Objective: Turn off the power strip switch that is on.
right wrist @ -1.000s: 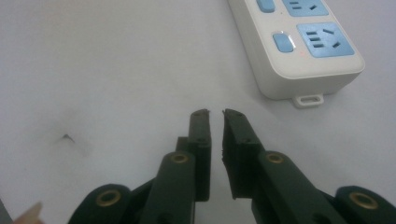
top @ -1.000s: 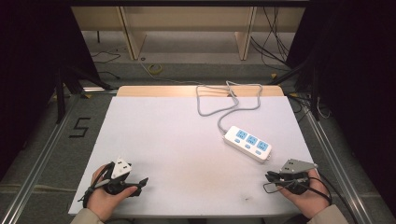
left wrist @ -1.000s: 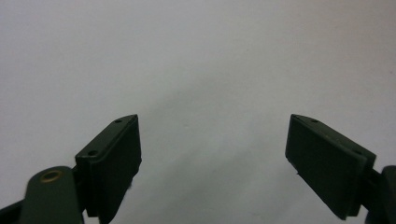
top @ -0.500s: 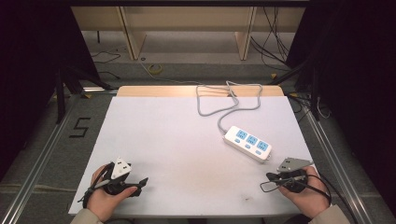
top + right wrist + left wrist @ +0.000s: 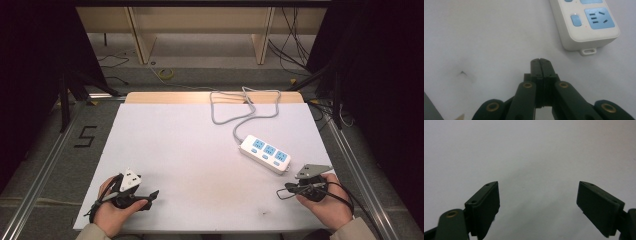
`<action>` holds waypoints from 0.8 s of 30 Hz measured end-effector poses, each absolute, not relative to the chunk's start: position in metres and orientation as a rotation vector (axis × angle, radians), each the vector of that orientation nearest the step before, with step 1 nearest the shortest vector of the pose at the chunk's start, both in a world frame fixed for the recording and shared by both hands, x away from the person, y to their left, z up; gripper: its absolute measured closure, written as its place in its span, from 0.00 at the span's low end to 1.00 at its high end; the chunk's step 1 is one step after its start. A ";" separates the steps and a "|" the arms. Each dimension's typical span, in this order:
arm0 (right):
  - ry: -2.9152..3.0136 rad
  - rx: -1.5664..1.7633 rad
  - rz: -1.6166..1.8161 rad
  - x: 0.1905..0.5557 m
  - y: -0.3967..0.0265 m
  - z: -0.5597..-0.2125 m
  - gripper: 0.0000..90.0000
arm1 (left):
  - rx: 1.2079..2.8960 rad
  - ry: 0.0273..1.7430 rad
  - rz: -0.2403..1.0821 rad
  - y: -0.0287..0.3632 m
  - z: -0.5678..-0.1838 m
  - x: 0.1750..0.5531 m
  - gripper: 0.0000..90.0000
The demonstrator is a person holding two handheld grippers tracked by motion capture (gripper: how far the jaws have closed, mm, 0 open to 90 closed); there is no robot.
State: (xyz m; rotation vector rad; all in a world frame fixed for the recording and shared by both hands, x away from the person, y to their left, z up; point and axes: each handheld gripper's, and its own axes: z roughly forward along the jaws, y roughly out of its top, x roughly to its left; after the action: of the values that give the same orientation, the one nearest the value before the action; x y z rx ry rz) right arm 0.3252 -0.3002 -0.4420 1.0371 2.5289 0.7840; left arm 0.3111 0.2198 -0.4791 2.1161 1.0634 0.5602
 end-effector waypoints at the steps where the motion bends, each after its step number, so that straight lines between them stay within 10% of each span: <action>1: 2.530 1.043 0.778 0.326 -0.300 -0.441 1.00 | 2.115 1.062 0.562 0.220 -0.479 0.311 0.20; 24: 2.558 1.060 0.722 0.341 -0.293 -0.427 1.00 | 2.123 1.064 0.577 0.216 -0.480 0.312 0.21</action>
State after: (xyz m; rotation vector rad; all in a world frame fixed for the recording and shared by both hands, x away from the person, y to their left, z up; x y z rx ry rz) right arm 0.3411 -0.2932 -0.4267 1.0603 2.5584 0.7217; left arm 0.3120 0.2160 -0.4802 2.1230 1.0639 0.5774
